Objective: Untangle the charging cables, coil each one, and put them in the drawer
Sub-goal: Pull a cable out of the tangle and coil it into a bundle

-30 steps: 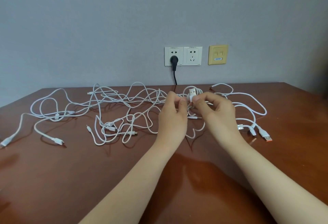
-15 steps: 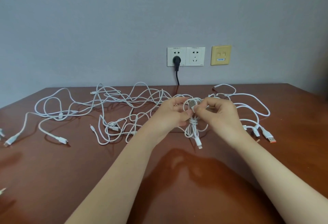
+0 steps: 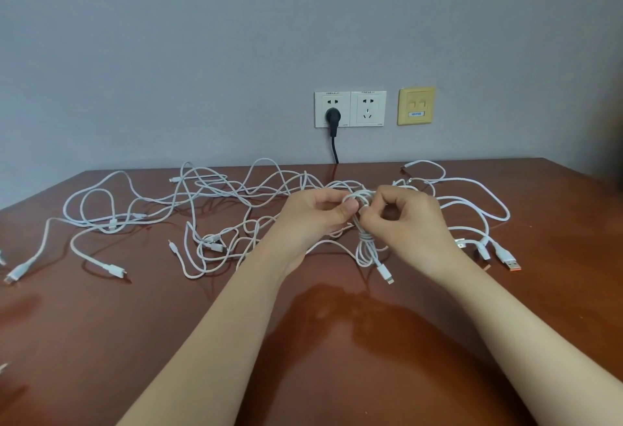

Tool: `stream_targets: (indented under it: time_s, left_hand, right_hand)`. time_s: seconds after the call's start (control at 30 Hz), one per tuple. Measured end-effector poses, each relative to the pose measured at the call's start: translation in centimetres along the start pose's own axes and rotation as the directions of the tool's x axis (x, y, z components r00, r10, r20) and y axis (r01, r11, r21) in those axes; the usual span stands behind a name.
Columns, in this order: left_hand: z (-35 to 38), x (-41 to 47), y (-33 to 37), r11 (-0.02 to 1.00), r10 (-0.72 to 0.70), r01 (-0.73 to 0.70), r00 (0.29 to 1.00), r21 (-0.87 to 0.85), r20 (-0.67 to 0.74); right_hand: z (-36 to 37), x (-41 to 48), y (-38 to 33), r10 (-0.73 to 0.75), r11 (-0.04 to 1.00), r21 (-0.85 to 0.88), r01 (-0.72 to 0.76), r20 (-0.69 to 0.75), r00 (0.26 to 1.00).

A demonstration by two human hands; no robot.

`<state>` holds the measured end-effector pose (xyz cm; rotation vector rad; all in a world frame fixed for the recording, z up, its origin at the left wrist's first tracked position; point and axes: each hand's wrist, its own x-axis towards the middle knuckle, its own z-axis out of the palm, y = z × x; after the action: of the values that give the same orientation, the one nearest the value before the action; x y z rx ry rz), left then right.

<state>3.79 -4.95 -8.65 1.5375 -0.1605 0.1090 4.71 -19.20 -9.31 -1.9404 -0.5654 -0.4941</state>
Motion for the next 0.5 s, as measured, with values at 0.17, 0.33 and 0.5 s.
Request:
stream_targets:
  time_s: [0.17, 0.33, 0.5]
  left_hand:
    - [0.23, -0.08, 0.27, 0.922, 0.161, -0.116, 0.982, 0.368, -0.095]
    - [0.16, -0.41, 0.57, 0.971, 0.111, -0.112, 0.994, 0.21, 0.017]
    - [0.22, -0.33, 0.42, 0.991, 0.104, -0.098, 0.992, 0.094, -0.066]
  right_hand:
    - [-0.03, 0.0, 0.26, 0.022, 0.998, -0.061, -0.021, 0.031, 0.999]
    - [-0.52, 0.39, 0.43, 0.07, 0.997, 0.013, -0.07, 0.015, 0.997]
    - [-0.89, 0.6, 0.32, 0.076, 0.991, 0.105, -0.078, 0.022, 0.997]
